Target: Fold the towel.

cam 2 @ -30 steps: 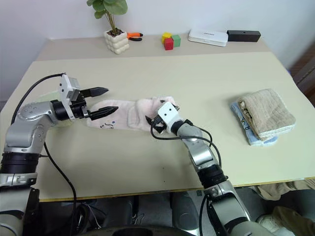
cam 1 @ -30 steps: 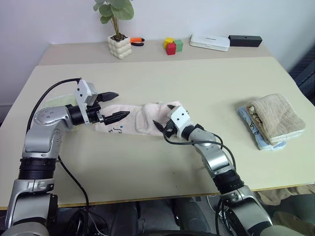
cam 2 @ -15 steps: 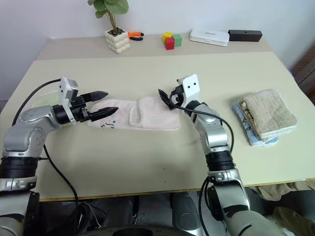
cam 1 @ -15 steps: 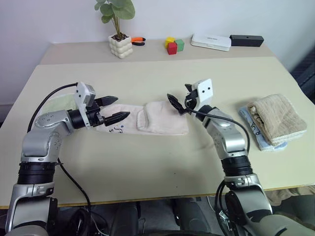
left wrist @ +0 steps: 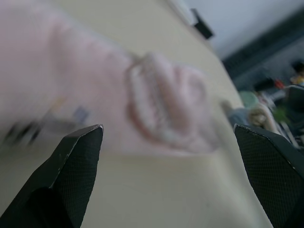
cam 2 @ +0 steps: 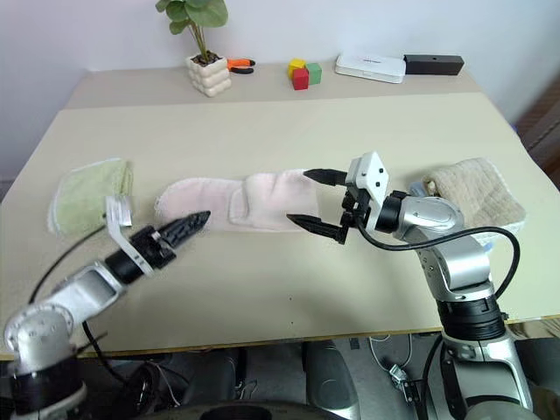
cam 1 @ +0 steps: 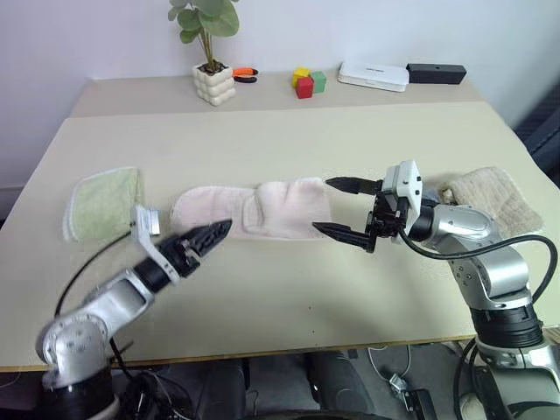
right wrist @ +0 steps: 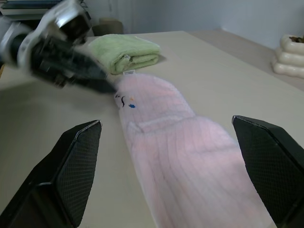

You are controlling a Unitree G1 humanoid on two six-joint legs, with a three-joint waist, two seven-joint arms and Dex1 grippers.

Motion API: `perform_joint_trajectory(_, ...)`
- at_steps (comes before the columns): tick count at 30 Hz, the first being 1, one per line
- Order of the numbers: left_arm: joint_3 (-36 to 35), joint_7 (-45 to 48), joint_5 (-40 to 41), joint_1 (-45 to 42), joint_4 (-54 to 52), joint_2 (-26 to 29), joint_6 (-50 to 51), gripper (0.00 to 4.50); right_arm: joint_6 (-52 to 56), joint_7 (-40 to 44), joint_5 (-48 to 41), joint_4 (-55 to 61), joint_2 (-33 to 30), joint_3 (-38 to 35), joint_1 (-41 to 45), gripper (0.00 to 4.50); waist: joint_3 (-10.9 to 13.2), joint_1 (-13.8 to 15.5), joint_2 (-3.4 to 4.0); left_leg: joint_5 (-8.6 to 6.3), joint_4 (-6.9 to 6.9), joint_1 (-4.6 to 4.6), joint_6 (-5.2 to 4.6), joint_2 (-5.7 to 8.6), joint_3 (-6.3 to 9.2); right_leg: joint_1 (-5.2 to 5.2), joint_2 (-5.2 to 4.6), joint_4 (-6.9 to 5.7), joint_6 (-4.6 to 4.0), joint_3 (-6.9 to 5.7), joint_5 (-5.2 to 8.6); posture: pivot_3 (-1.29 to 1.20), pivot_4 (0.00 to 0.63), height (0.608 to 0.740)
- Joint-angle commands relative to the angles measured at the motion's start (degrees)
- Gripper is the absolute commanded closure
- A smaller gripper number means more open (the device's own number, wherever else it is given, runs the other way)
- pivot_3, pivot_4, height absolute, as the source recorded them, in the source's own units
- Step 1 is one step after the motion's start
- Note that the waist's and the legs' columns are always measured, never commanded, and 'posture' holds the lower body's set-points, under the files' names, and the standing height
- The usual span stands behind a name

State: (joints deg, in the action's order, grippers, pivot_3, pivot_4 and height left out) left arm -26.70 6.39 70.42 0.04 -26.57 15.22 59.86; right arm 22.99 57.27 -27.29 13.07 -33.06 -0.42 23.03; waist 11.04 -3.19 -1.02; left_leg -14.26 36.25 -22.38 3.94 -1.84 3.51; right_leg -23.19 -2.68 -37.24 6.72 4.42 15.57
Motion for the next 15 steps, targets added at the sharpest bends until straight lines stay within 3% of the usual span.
perform_joint_trajectory(1, -0.7, -7.6, 5.6, 2.7, -4.1, -2.6, -3.3, 0.00, -1.8, -0.5, 0.8, 0.0, 0.6, 0.7, 0.9, 0.02, 0.0, 0.7, -0.02, 0.00, 0.01, 0.00, 0.00, 0.02, -0.02, 0.02, -0.03, 0.02, 0.00, 0.01, 0.00, 0.00, 0.150, 0.740)
perform_joint_trajectory(5, -1.0, -14.3, 5.3, 3.2, -1.8, -5.0, -8.3, 0.00, -2.9, -0.8, 1.9, -1.1, 0.5, 1.3, 0.8, 0.02, 0.0, 1.1, -0.03, 0.00, 0.01, -0.03, 0.01, 0.03, -0.02, 0.03, -0.02, 0.11, -0.02, 0.00, 0.01, 0.00, 0.150, 0.740)
perform_joint_trajectory(15, 1.0, -21.2, 7.6, -4.0, 13.4, -4.4, -10.9, 0.00, -4.0, -2.6, 3.4, -1.6, 1.0, 1.5, 0.7, 0.02, -0.1, 1.2, 0.01, 0.01, 0.00, 0.00, 0.02, 0.04, -0.03, 0.06, 0.00, 0.13, -0.11, 0.00, 0.06, 0.00, 0.150, 0.740)
